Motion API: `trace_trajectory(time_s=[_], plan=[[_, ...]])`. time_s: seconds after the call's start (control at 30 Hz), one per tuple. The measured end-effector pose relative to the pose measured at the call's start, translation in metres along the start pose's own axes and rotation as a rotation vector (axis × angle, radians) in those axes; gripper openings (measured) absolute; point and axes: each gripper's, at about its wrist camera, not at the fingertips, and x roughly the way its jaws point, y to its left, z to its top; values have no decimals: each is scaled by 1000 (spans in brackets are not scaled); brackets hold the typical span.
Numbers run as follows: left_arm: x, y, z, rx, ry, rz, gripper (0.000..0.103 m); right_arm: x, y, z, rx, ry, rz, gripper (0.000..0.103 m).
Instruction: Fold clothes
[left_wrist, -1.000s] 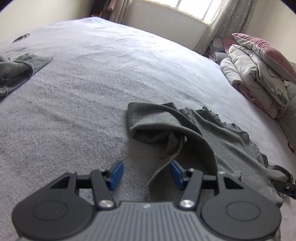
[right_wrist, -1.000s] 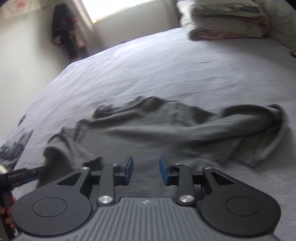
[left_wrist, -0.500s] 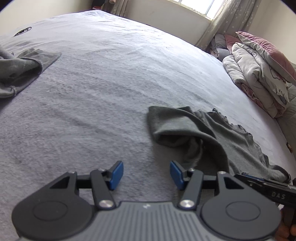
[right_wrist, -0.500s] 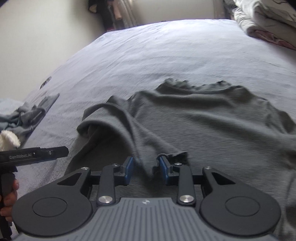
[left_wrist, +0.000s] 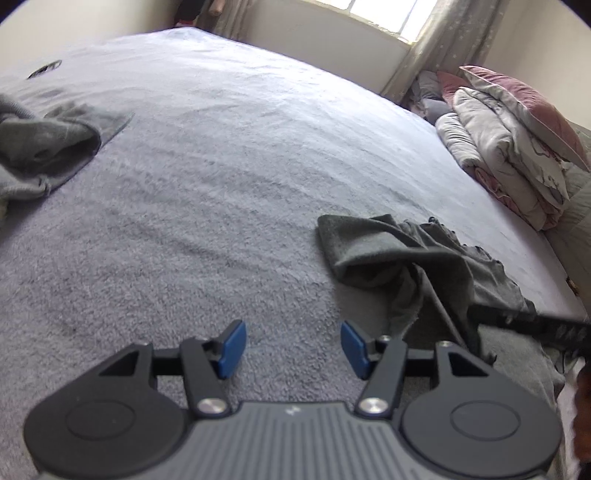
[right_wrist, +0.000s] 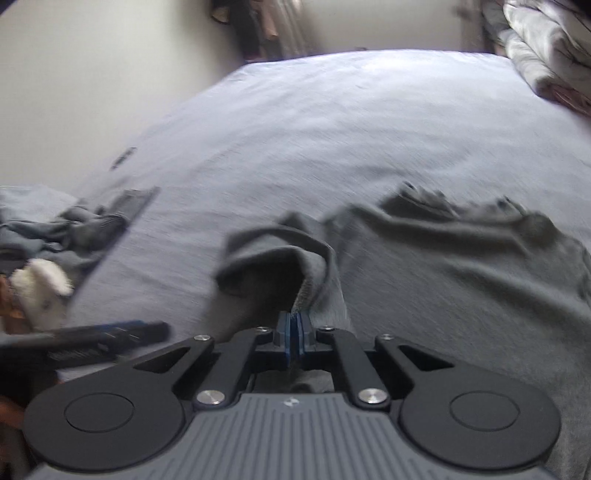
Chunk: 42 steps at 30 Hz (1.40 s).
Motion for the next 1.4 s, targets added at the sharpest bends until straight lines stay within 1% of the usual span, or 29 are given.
trace_trajectory(time_s=[0.07,0.17,0.23,0.33,0.43,0.47,0.53,0.6,0.67,0.73,0.77,0.8,0.83,0.87,1.0,1.03,1.07,1.1,1.2,1.3,1.4], plan=[[-2,-2,1,17,-9,-16,59,-6,9,11,-6,-3,35,5],[-9,-2,6,25,-21,-84,61,-13,21,28,16,0,100,4],[-17,2,10,13,-50,-137,61,-14,29,39,24,6,133,5],[-30,7,14,-5,-98,-213,61,-10,41,53,13,19,149,5],[-39,8,16,4,-142,-285,61,-2,54,61,-7,42,163,5],[-40,7,15,11,-147,-303,61,1,58,63,-12,53,173,5],[-39,3,14,28,-149,-302,61,8,67,65,-15,81,202,5],[-37,0,14,41,-143,-281,60,14,75,67,-14,101,231,5],[-32,1,15,31,-129,-249,58,20,83,70,-14,118,257,5],[-27,3,16,9,-110,-216,51,26,91,74,-20,137,274,5],[-24,7,17,-10,-96,-199,43,29,93,76,-24,148,279,5],[-21,10,18,-34,-80,-173,27,32,95,78,-28,159,282,5],[-17,15,19,-59,-64,-138,18,34,96,79,-32,169,285,8],[-14,20,19,-81,-53,-94,6,36,96,81,-33,174,284,8],[-4,41,21,-171,-27,118,6,41,77,94,-5,151,237,10],[-3,46,22,-191,-31,163,5,42,70,97,5,145,220,15],[-5,50,24,-204,-51,195,5,44,62,100,12,138,195,18],[-8,52,26,-209,-74,223,6,46,54,103,16,128,163,21],[-16,55,33,-225,-132,276,6,57,30,107,8,112,67,24],[-19,56,40,-217,-177,326,6,71,8,104,-6,118,-5,25],[-22,58,44,-236,-210,368,6,85,-8,101,-30,118,-76,25]])
